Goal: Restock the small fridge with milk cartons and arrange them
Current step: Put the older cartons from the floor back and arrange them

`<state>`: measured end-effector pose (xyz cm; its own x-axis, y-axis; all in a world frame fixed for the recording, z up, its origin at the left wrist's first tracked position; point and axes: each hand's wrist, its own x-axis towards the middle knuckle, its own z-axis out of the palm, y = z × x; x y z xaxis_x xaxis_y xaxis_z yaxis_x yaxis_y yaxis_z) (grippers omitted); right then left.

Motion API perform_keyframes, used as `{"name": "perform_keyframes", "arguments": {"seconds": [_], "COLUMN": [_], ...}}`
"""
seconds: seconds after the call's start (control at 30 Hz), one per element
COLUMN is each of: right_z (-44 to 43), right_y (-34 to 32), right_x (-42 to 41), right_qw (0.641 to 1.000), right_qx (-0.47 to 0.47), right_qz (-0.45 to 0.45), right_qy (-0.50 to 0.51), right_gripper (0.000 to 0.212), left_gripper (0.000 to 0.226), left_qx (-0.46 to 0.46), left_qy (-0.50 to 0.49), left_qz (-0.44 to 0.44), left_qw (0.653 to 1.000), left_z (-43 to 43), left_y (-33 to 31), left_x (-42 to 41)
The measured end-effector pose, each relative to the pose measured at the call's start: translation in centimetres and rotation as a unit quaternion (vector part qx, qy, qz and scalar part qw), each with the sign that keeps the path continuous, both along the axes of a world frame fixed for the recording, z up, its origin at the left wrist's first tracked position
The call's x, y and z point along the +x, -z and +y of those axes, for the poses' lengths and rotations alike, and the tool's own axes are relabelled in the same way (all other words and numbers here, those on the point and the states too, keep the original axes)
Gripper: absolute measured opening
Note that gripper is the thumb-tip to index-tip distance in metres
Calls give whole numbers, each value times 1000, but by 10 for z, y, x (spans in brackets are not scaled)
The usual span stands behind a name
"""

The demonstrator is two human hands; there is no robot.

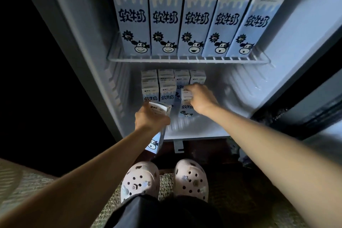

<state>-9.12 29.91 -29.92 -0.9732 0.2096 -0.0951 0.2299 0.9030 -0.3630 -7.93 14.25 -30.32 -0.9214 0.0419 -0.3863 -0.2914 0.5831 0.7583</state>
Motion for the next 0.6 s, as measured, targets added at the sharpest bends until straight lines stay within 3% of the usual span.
{"name": "perform_keyframes", "arguments": {"seconds": [0.17,0.27,0.33,0.47,0.6], "right_z": [15,17,15,12,11], "right_y": [16,33,49,80,92], "right_x": [-4,-3,-5,-5,-8], "right_qw": [996,974,955,972,984], "right_qx": [-75,-189,-248,-190,-132], "right_qz": [55,109,119,64,28], "right_qy": [-7,56,110,119,118], "right_gripper": [60,76,74,46,43], "left_gripper": [60,63,66,62,70], "left_qx": [10,37,54,73,77], "left_qy": [19,17,9,12,13], "left_qz": [5,16,19,24,36], "left_qw": [1000,999,998,997,996], "left_z": [9,13,16,15,17], "left_y": [11,15,16,27,42], "left_x": [-16,-25,-28,-37,-43]}}
